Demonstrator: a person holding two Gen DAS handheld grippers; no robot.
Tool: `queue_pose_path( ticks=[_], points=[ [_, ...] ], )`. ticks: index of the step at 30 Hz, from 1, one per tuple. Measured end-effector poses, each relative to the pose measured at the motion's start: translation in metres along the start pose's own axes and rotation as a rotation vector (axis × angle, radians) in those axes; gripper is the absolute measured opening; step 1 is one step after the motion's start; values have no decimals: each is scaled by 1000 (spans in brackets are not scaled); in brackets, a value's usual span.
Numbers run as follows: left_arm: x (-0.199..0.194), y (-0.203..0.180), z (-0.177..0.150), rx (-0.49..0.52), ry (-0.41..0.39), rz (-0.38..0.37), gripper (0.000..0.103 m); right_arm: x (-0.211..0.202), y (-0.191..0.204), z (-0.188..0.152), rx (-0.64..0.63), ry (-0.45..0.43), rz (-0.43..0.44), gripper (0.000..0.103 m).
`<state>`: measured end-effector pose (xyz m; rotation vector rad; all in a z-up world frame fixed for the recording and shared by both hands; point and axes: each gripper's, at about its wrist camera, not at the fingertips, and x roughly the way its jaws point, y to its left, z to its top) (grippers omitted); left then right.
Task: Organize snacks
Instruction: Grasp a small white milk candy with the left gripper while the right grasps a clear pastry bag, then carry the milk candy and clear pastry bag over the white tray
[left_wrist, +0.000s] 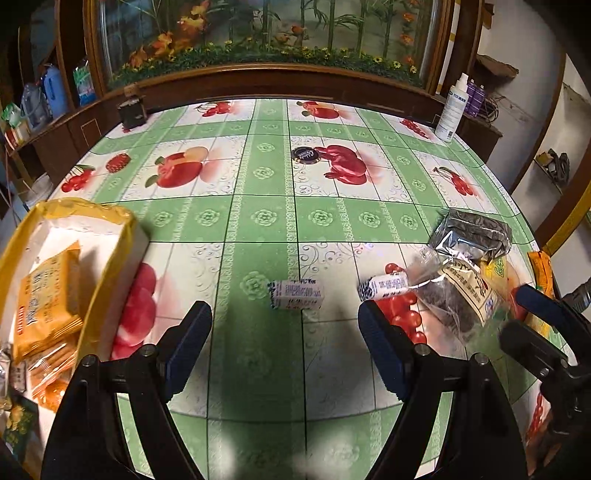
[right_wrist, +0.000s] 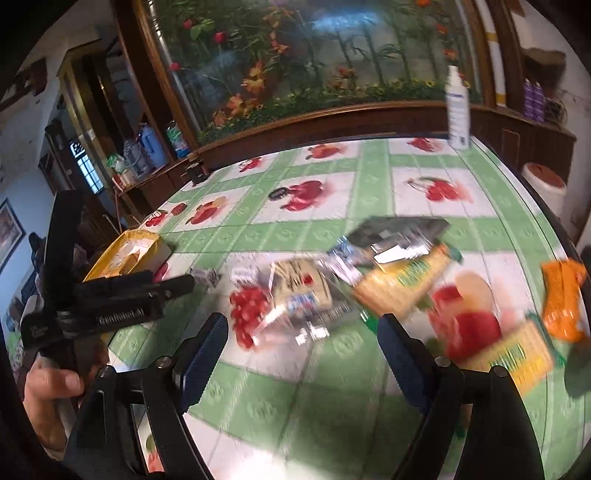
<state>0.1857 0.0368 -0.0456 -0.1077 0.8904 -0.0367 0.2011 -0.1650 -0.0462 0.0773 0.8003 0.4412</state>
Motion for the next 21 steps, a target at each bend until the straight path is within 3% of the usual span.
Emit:
queue_pose_path(
  ticks=[2, 8, 10, 12, 14, 18, 21],
  points=[
    [8, -1, 2, 2, 7, -13, 82, 17, 6, 10, -27, 23, -6, 84],
    [32, 4, -1, 19, 20, -18, 81, 61, 0, 8, -24, 146, -22, 67],
    [30, 5, -1, 17, 2, -21, 73, 62, -2, 4, -20, 143, -10, 66],
    [27, 4, -2, 30, -15, 1, 45, 60, -2, 4, -20, 139, -3, 64],
    [26, 6, -2, 42, -22, 5, 29, 56, 0, 4, -31, 125, -10, 58],
    [21, 14, -5, 24, -9, -31, 29, 50, 6, 5, -45, 115, -2, 51],
    [11, 17, -12, 11, -16, -40, 29, 41, 10, 3, -47, 98, 4, 37]
  ],
)
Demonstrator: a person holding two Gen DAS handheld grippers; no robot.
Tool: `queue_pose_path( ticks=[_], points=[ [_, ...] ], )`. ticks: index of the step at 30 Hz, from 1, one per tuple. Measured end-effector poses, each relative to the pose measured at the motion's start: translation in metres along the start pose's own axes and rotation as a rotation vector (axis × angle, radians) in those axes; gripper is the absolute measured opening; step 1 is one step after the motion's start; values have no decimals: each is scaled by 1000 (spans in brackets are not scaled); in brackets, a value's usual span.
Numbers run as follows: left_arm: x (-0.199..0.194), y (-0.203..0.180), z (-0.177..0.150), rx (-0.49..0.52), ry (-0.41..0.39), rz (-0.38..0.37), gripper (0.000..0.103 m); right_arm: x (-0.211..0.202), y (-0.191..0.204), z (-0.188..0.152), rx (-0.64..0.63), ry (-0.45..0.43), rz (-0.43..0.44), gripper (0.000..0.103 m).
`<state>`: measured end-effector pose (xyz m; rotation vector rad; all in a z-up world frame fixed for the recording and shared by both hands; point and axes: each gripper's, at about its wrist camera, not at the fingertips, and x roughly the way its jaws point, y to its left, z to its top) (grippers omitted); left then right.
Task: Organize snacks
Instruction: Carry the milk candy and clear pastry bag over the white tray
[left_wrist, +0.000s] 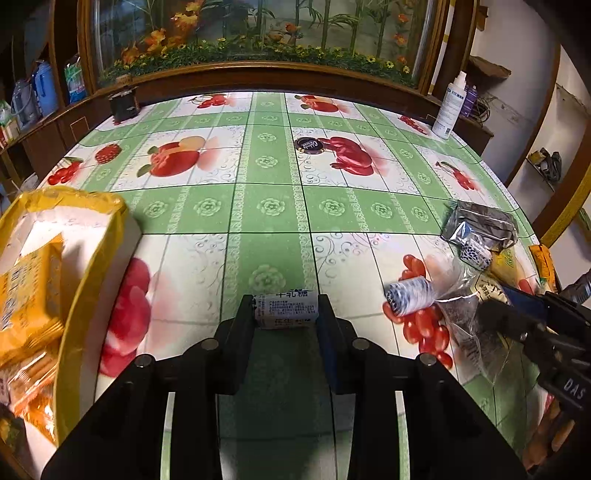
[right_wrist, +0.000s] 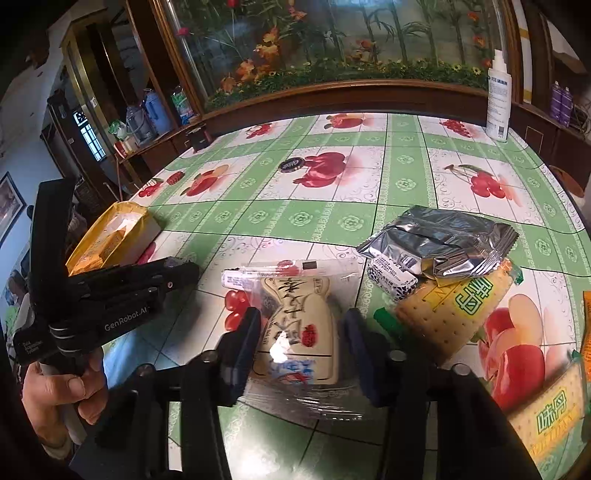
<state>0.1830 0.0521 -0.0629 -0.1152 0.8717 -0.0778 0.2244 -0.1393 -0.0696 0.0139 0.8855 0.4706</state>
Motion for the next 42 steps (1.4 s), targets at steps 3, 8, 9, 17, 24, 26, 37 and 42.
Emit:
queue_pose_path(
  ticks=[3, 8, 9, 17, 24, 26, 37, 42],
  points=[
    [-14, 0, -8, 4, -9, -4, 29, -12, 4, -4, 3, -18, 7, 26],
    [-31, 1, -19, 7, -5, -17, 29, -12, 5, -6, 3, -1, -5, 33],
    [-34, 1, -20, 6, -6, -20, 29, -10, 6, -6, 2, 7, -14, 37],
    [-59, 12, -29, -18, -21, -43, 29, 17, 11, -8, -3, 99, -7, 68],
    [-85, 23, -39, -16, -76, 30, 29, 3, 29, -19, -62, 34, -50, 53],
    [-91, 27, -41, -16, -89, 53, 29, -8, 39, -24, -83, 4, -44, 52],
    [-130, 63, -59, -40, -158, 189, 29, -57, 117, -16, -204, -128, 22, 51],
    [-142, 86, -69, -77, -170, 226, 30, -62, 148, -14, -249, -140, 64, 50]
  ],
)
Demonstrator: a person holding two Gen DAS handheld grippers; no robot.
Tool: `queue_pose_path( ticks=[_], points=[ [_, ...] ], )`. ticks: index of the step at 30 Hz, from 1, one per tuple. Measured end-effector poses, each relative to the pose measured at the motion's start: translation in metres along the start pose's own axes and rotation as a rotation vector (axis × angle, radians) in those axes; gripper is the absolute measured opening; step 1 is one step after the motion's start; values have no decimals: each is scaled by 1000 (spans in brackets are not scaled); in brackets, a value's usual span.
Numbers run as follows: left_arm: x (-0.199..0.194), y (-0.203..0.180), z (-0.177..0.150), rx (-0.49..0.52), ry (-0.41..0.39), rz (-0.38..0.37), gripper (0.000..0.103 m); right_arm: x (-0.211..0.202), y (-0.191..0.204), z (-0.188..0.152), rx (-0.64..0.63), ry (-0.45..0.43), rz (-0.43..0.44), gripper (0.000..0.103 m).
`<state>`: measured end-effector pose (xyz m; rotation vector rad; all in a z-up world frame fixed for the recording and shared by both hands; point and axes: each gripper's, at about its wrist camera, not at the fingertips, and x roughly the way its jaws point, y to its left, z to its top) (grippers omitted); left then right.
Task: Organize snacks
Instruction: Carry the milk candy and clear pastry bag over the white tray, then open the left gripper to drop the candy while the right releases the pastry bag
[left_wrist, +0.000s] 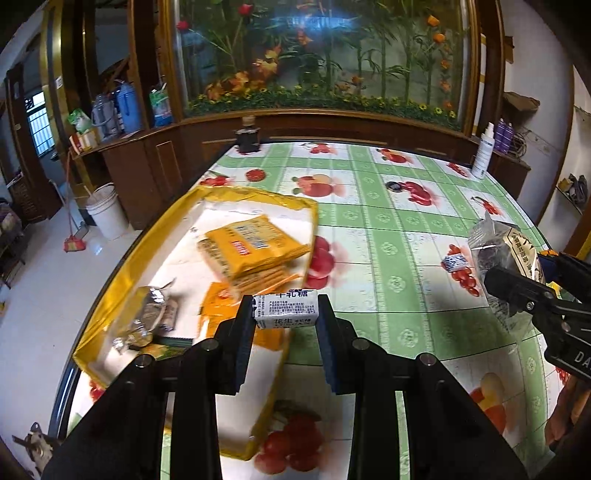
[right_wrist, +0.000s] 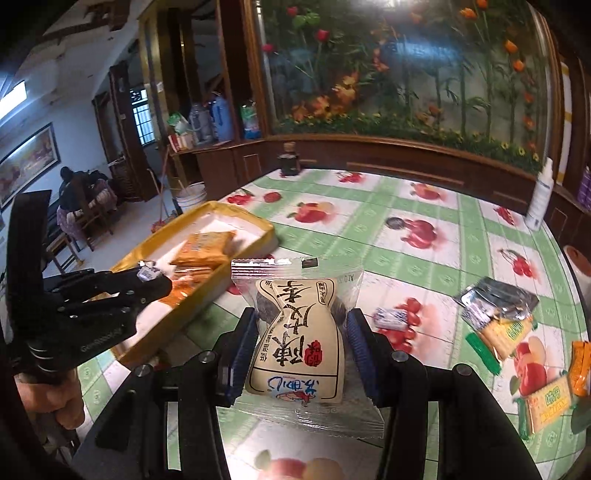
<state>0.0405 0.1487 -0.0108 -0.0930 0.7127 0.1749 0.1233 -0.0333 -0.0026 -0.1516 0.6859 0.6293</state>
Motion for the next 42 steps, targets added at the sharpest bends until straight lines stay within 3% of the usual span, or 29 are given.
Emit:
queue_pose_path(
  ticks=[10, 21, 42],
  points=[
    [-6, 55, -9, -86, -4, 77, 30, 20, 59, 12, -61, 13, 89, 50],
    [-1, 88, -18, -138, 9, 101, 30, 52, 115, 21, -128, 37, 162, 50],
    [20, 110, -25, -159, 59, 138, 30, 119, 145, 29, -109, 96, 233, 50]
  ],
)
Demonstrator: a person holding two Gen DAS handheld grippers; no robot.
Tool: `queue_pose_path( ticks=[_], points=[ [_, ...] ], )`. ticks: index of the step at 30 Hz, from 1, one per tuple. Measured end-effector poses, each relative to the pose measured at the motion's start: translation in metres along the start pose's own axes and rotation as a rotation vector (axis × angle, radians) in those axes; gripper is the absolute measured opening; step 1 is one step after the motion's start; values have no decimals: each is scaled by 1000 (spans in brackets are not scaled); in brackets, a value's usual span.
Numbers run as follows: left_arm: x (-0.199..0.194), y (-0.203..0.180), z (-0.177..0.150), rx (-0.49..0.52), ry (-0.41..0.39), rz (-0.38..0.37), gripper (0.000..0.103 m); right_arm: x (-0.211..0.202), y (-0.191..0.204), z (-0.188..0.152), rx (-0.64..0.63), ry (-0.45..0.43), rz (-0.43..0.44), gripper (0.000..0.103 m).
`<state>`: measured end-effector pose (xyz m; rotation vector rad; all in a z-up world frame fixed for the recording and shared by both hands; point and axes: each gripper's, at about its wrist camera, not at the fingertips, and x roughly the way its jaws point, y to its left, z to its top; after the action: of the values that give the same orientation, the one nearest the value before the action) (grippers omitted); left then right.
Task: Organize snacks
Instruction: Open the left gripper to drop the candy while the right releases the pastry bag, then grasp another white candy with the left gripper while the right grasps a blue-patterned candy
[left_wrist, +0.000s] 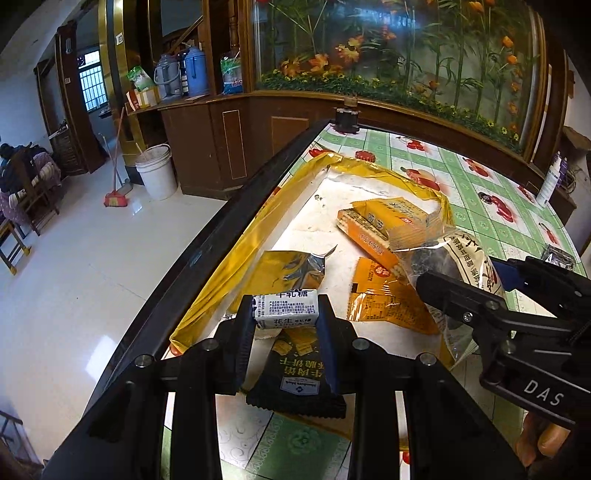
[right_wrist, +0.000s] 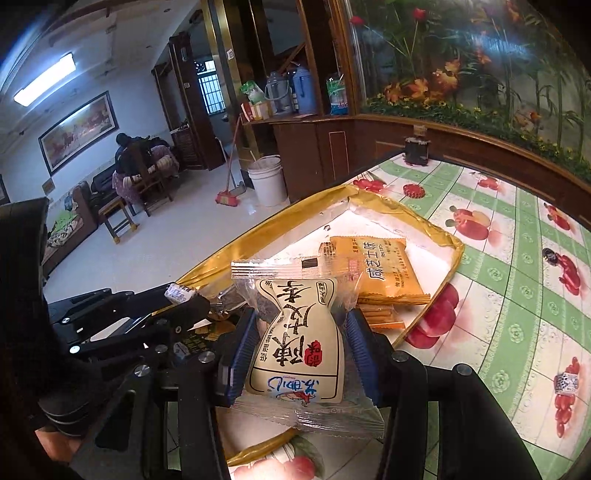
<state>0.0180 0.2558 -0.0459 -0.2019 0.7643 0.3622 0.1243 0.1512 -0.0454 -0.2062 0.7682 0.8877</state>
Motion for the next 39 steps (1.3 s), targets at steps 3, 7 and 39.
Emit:
queue_pose_path(
  ticks=[3, 7, 39],
  points=[
    [6, 0, 0, 3, 12, 4, 30, 9, -4, 0, 8, 14, 1, 50],
    [11, -1, 1, 6, 21, 8, 30, 19, -8, 1, 19, 26, 7, 50],
    [-21, -18, 1, 8, -24, 31, 58, -47, -48, -16, 103, -49, -62, 53]
  ],
)
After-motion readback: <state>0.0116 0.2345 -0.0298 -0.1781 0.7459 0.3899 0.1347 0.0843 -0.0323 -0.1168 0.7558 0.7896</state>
